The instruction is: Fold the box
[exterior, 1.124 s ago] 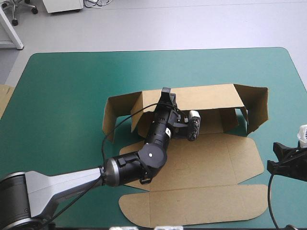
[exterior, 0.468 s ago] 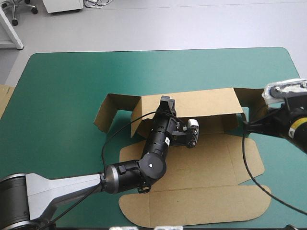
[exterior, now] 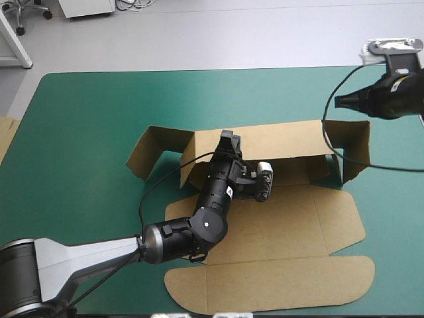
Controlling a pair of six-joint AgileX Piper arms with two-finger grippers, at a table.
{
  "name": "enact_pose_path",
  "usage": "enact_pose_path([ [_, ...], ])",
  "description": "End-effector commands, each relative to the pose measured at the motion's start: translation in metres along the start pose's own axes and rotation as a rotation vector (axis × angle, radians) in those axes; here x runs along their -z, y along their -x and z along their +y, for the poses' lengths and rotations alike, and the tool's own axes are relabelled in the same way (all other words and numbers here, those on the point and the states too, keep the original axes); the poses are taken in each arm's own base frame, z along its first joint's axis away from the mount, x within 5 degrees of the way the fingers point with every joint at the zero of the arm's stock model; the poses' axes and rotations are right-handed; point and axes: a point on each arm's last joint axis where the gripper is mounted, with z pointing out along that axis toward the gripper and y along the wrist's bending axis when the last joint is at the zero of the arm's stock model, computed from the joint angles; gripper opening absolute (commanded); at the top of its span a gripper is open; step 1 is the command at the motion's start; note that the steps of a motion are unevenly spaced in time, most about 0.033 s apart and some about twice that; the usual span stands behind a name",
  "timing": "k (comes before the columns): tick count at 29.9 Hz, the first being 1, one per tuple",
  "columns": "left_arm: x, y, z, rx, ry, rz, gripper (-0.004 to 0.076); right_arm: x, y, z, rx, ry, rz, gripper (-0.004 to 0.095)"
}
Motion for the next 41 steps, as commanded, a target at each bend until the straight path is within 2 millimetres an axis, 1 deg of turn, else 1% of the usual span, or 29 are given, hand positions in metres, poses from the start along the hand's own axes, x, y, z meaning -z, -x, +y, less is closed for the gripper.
enact_pose_path([
  [1, 0.005, -0.007, 0.023, 0.030, 0.075, 0.003, -0.0010, -0.006, 0.014, -0.026, -0.070, 0.056, -0.040, -0.0020],
  [5, 0.001, -0.008, 0.021, 0.029, 0.054, -0.016, -0.0010, -0.033, 0.017, -0.052, -0.107, 0.025, -0.013, -0.0019],
  [8, -0.004, -0.007, 0.016, 0.019, 0.032, -0.026, -0.0010, -0.053, 0.020, -0.061, -0.123, 0.018, 0.002, -0.0019],
  [10, -0.007, -0.005, 0.011, 0.009, 0.021, -0.026, -0.0010, -0.067, 0.021, -0.064, -0.124, 0.035, 0.011, -0.0019],
  [12, -0.011, -0.003, 0.004, -0.007, 0.007, -0.022, -0.0010, -0.080, 0.023, -0.062, -0.140, 0.086, 0.010, -0.0020],
  [17, -0.019, 0.001, -0.010, -0.051, -0.021, -0.012, -0.0010, -0.104, 0.028, -0.062, -0.163, 0.131, 0.007, -0.0019],
  [19, -0.021, 0.002, -0.014, -0.058, -0.025, -0.005, -0.0010, -0.112, 0.028, -0.063, -0.164, 0.134, 0.009, -0.0019],
  [23, -0.021, 0.001, -0.011, -0.055, -0.015, 0.007, -0.0010, -0.126, 0.026, -0.065, -0.174, 0.147, 0.036, -0.0019],
  [28, -0.024, 0.003, 0.004, -0.016, 0.015, -0.004, -0.0010, -0.128, 0.022, -0.062, -0.159, 0.178, 0.089, -0.0019],
  [30, -0.030, 0.000, 0.011, 0.003, 0.015, -0.015, -0.0010, -0.127, 0.019, -0.061, -0.157, 0.185, 0.116, -0.0019],
  [33, -0.039, -0.011, 0.019, 0.025, 0.021, 0.003, -0.0010, -0.127, 0.015, -0.060, -0.142, 0.195, 0.160, -0.0020],
  [37, -0.046, -0.021, 0.021, 0.031, 0.022, 0.031, -0.0010, -0.125, 0.012, -0.059, -0.136, 0.206, 0.196, -0.0019],
  [41, -0.046, -0.022, 0.021, 0.032, 0.019, 0.030, -0.0010, -0.124, 0.012, -0.058, -0.160, 0.211, 0.201, -0.0019],
])
